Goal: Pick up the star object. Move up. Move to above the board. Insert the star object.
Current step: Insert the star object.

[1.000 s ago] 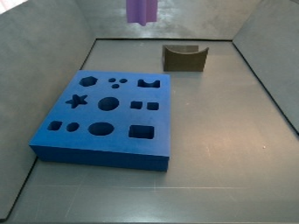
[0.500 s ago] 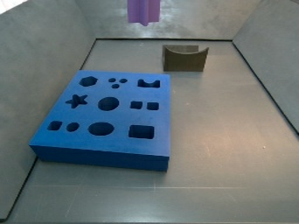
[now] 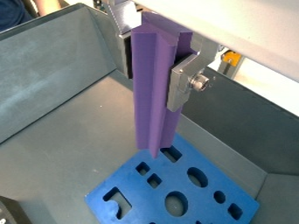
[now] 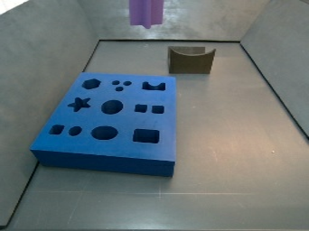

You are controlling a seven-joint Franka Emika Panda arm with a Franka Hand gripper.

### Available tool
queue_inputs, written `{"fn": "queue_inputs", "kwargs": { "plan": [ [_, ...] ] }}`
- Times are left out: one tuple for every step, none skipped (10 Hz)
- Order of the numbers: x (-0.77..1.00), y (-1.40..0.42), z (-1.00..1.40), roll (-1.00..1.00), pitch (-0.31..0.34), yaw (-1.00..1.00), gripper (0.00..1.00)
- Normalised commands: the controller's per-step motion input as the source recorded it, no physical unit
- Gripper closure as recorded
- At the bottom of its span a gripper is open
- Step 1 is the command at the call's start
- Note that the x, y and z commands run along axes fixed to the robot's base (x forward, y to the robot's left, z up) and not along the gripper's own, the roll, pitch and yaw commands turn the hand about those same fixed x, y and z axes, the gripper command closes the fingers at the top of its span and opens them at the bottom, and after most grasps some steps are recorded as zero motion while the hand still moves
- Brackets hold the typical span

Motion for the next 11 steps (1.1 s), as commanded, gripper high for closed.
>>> {"fn": "queue_inputs", "kwargs": {
  "plan": [
    [0.00,0.00,0.00,0.01,0.000,0.00,1.00],
    [0.00,0.00,-0.07,0.00,0.000,0.00,1.00],
    [-0.20,0.00,-0.07,0.00,-0.050,-0.02,1.00],
    [-0.05,0.06,-0.22,0.00,-0.004,-0.14,1.00],
    [-0.08,0.41,-0.49,0.00,-0.013,-0.47,1.00],
    [-0.17,0.37,-0.43,0.00,-0.004,-0.48,1.00],
    [-0.06,0.04,-0.09,0.00,0.000,0.00,1.00],
    [-0.72,0.27,-0.42,0.00,-0.070,-0.55,1.00],
    [-0.71,0.26,-0.44,0.00,-0.061,-0.57,1.00],
    [-0.70,0.23,-0.45,0.00,-0.051,-0.60,1.00],
    [-0.48,0.09,-0.41,0.00,-0.017,-0.79,1.00]
  ]
}}
